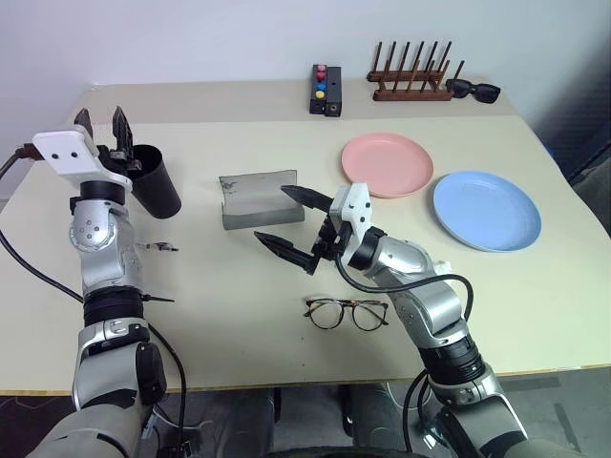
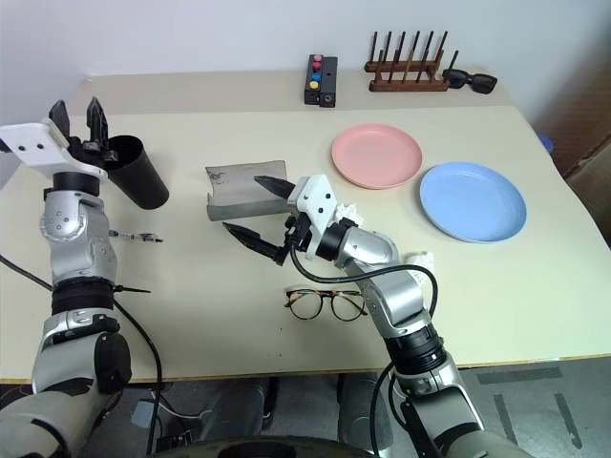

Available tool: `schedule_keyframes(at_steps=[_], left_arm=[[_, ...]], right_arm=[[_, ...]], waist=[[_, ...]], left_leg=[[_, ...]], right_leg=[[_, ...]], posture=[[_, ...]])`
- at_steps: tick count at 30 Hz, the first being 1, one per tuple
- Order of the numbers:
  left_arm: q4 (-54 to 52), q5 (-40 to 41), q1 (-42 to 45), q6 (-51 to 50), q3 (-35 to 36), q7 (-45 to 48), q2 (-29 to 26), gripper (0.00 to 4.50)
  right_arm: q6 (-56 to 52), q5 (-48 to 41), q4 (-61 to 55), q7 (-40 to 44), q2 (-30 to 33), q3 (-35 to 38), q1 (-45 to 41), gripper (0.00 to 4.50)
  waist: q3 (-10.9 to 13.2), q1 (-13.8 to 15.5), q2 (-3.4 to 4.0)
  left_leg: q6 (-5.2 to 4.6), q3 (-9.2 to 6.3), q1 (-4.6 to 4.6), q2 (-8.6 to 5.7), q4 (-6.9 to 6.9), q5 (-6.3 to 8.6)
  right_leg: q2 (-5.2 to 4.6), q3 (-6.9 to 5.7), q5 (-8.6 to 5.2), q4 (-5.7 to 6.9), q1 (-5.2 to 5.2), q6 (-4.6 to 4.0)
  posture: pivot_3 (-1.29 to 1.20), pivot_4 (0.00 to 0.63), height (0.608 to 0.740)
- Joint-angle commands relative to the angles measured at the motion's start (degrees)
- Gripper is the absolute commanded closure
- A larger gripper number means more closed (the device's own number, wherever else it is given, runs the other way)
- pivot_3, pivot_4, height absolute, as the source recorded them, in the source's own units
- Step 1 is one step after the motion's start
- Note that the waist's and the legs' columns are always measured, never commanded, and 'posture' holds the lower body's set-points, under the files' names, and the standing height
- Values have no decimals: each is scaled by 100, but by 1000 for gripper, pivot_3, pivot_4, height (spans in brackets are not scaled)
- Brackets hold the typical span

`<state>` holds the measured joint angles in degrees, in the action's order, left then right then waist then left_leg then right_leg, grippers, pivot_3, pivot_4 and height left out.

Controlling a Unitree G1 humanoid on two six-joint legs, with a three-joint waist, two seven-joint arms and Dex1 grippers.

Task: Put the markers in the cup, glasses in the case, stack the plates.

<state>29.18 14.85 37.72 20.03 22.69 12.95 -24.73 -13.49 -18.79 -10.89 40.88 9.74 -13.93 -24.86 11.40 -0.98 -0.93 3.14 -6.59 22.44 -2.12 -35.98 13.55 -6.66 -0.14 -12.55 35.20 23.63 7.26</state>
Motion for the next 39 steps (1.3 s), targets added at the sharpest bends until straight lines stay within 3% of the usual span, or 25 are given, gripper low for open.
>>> schedule_keyframes(at_steps=[1, 6, 10, 11, 17, 23, 29, 38, 39], left_arm=[[-863, 291, -138, -358, 105, 372, -463, 1997], [-1929, 1007, -826, -1506, 323, 1302, -1289, 1997], [-2792, 1696, -2028, -2707, 684, 2527, -2300, 266], [-2955, 1801, -2317, -2909, 731, 2802, -2489, 41], [-3187, 1666, -3263, -3621, 399, 3752, -3173, 41], [-2317, 916, -2932, -3596, -724, 4661, -3593, 41], [-379, -373, -1469, -2922, -2171, 5567, -3705, 41], [1559, -1427, -49, -2010, -3145, 6535, -3469, 41], [1676, -1516, 11, -1926, -3202, 6589, -3459, 275]], right_arm=[[106, -48, -99, 13, -17, 98, -140, 0], [96, -42, -98, 39, 86, 163, -167, 0], [-71, -124, -155, 284, 346, 194, -184, 0], [-185, -184, -199, 402, 443, 175, -186, 0], [-686, -489, -485, 976, 919, 20, -88, 0], [-730, -473, -461, 983, 879, -16, -98, 0], [-726, -448, -439, 913, 798, -46, -72, 0], [-738, -438, -530, 769, 821, -3, 10, 0], [-740, -440, -543, 754, 823, -4, 19, 0]], waist=[[0, -23, 0], [0, -108, 1], [1, -163, 2], [2, -180, 3], [5, -109, 8], [5, -128, 8], [4, -124, 6], [3, -152, 4], [3, -151, 3]], left_leg=[[0, 0, 0, 0, 0, 0], [0, 0, 0, 3, 8, 0], [0, 0, -1, 3, 9, 0], [0, 0, 0, 5, 11, 0], [-1, 0, 0, 8, 26, 0], [0, 4, 1, 8, 31, 0], [-1, 6, 9, 8, 36, -1], [-1, 10, 12, 8, 35, -2], [-1, 10, 13, 8, 35, -2]], right_leg=[[0, 0, 0, 0, 0, 0], [1, 1, 0, 4, 7, -1], [1, 2, -1, 5, 7, -3], [1, 2, -2, 3, 9, -3], [1, 3, -19, 2, 16, -33], [0, 4, -21, 0, 21, -36], [6, 3, -9, 9, 39, -16], [6, 4, -8, 22, 46, -12], [6, 4, -8, 25, 47, -12]], posture=[[0, 150, 739], [0, 150, 739], [0, 150, 739], [0, 150, 739], [0, 150, 739], [0, 150, 739], [0, 150, 739], [0, 150, 739], [0, 150, 739]])
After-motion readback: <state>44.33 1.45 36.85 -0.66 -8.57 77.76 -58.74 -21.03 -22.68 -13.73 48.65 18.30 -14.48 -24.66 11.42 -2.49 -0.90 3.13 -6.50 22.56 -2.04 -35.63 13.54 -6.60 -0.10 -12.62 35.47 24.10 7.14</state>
